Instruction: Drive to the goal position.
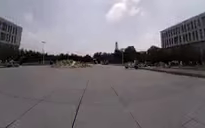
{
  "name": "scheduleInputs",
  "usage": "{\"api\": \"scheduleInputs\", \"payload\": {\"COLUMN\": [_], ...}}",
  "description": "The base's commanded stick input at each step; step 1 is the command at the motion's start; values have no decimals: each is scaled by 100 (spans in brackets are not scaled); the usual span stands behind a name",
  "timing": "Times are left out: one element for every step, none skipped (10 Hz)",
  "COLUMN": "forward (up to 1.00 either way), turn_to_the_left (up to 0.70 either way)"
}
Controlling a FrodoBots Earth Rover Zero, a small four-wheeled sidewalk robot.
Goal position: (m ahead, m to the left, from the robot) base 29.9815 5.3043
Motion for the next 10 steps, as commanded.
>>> {"api": "scheduleInputs", "payload": {"forward": [70, 70, 70, 70, 70, 70, 70, 70, 70, 70], "turn_to_the_left": [0, 0, 0, 0, 0, 0, 0, 0, 0, 0]}}
